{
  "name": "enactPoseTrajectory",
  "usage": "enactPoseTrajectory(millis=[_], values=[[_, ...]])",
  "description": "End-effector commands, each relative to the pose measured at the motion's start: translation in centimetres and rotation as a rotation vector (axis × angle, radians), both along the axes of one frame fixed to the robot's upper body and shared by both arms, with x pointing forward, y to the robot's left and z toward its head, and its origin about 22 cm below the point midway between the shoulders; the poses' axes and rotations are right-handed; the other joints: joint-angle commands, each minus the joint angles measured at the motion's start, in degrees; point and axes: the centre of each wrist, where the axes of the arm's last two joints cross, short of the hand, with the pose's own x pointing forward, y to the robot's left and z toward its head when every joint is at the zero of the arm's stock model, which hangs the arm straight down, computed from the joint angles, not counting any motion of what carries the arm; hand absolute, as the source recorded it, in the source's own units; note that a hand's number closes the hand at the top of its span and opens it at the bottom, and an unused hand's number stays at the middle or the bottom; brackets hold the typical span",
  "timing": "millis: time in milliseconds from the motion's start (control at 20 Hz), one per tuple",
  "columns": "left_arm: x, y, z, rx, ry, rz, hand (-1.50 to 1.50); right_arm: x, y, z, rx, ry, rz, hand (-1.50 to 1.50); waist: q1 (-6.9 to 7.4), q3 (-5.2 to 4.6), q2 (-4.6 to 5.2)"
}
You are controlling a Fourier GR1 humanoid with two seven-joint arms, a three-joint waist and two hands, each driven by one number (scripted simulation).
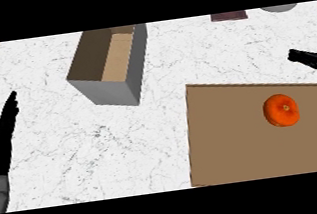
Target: Pick the squash from the tray and place it in the cardboard box
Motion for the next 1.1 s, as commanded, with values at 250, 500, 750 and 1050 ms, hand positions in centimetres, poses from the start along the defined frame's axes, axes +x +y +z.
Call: enactPoseTrajectory(millis=[250,500,750,1050], values=[[1.0,-0.5,-0.3,0.011,-0.003,-0.016,0.00,2.6,-0.8,4.2,-0.396,-0.109,0.267,-1.50,1.57,-0.13,0.05],[1.9,0.2,0.6,0.028,0.000,-0.008,0.00,4.7,1.8,5.3,-0.638,-0.138,0.354,-1.50,1.36,-0.28,-0.29],[0.8,2.1,-1.8,0.023,0.010,0.010,0.00,6.5,3.7,4.4,-0.737,-0.098,0.431,-1.50,-0.17,-0.42,-0.65],[1.4,1.5,-1.7,0.031,0.017,0.027,0.00,8.4,6.3,1.7,-0.819,-0.132,0.467,-1.50,-1.73,-0.38,-1.06]])
